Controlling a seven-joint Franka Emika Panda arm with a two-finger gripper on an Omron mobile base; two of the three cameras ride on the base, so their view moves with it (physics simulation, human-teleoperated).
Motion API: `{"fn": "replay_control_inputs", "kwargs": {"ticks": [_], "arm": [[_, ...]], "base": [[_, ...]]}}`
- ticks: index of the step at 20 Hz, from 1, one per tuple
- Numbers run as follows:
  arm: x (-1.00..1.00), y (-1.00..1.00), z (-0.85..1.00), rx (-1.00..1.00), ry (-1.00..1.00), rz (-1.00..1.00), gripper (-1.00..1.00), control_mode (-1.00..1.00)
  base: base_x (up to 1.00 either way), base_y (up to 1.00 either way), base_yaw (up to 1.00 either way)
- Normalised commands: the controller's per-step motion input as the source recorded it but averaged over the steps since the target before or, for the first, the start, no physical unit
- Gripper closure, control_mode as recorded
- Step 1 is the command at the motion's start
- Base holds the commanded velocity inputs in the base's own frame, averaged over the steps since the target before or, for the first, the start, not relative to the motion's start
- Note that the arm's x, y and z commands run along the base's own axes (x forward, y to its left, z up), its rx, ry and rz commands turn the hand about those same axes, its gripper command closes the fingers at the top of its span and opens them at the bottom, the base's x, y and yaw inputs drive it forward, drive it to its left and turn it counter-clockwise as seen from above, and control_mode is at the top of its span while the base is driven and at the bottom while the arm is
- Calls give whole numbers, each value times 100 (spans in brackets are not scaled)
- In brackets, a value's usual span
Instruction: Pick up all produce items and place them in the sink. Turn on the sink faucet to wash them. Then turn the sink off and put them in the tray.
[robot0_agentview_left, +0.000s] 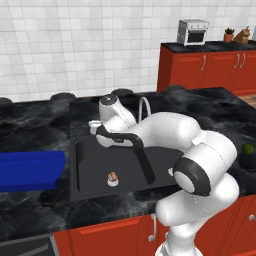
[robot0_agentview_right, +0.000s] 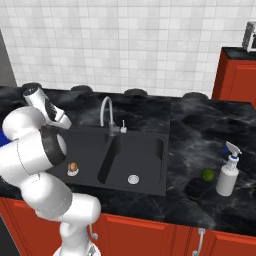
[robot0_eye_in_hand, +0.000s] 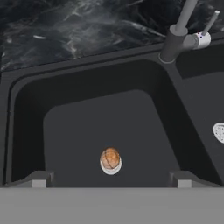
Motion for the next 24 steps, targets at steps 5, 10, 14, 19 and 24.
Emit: {"fn": "replay_control_inputs", "kwargs": {"ticks": [5, 10, 14, 19, 24], "arm": [[-47, 8, 35, 0, 0, 0, -100, -100], [-67, 0, 24, 0, 0, 0, -100, -100], [-72, 0, 8, 0, 0, 0, -100, -100], [-64, -9, 0, -3, 0, 0, -100, -100], [-40, -25, 0, 0, 8, 0, -100, -100]], "base": [[0, 0, 0], [0, 0, 0], [0, 0, 0], [0, 0, 0], [0, 0, 0]]}}
